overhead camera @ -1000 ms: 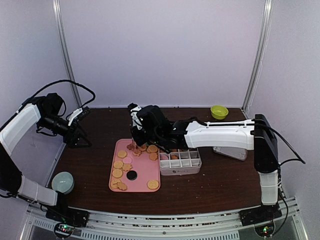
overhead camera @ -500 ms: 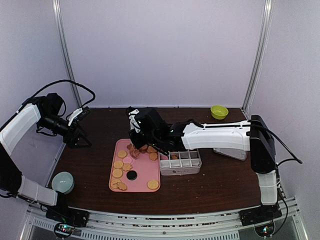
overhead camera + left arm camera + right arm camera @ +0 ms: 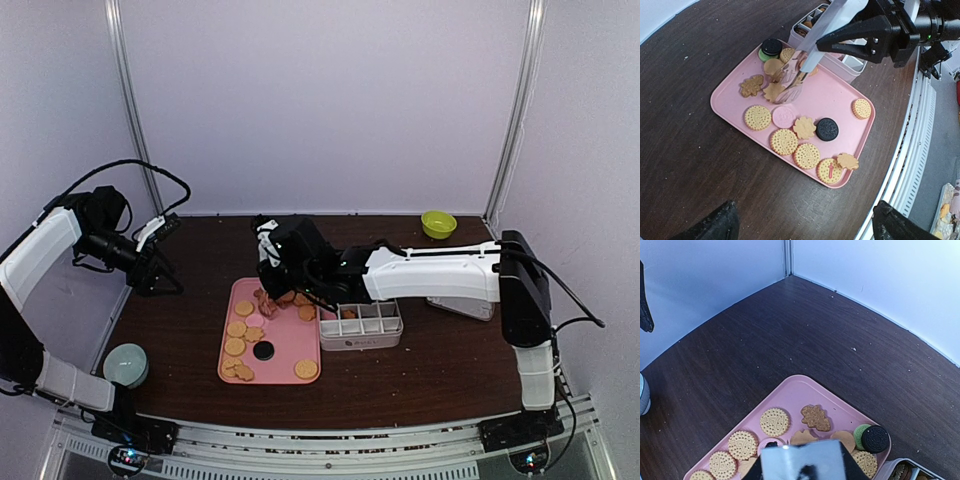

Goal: Pack the cookies
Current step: Pick up the fake cookies from the plate, then place the fake cookies in the empty pocket of the box.

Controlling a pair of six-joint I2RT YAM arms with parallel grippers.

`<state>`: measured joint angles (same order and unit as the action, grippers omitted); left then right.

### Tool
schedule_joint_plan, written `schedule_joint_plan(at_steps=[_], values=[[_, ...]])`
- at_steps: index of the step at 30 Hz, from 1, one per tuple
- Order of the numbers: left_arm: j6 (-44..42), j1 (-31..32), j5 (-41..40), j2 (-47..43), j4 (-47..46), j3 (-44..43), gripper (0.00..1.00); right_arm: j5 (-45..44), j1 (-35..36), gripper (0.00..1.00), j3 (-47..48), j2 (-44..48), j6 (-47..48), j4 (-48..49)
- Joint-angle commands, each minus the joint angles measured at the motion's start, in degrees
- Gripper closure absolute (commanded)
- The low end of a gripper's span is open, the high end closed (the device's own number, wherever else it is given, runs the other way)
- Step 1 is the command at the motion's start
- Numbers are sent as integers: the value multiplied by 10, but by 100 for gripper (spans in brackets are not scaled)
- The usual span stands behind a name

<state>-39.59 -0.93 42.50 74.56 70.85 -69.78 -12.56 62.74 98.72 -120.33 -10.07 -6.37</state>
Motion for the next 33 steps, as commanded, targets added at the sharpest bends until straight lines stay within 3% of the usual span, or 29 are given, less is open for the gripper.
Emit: schedule_joint_plan(at_steps=[1, 9, 22, 33], values=[[-10, -4, 13, -1, 6, -12, 5, -10, 3, 81, 4, 41, 5, 9], [-8, -5, 14, 2, 6, -19, 5, -35, 0, 81, -44, 139, 34, 1], [-6, -5, 18, 8, 6, -28, 5, -94, -20, 80, -317, 396, 25, -46], [-6, -5, 19, 7, 7, -27, 6, -104, -20, 79, -382, 445, 3, -71]])
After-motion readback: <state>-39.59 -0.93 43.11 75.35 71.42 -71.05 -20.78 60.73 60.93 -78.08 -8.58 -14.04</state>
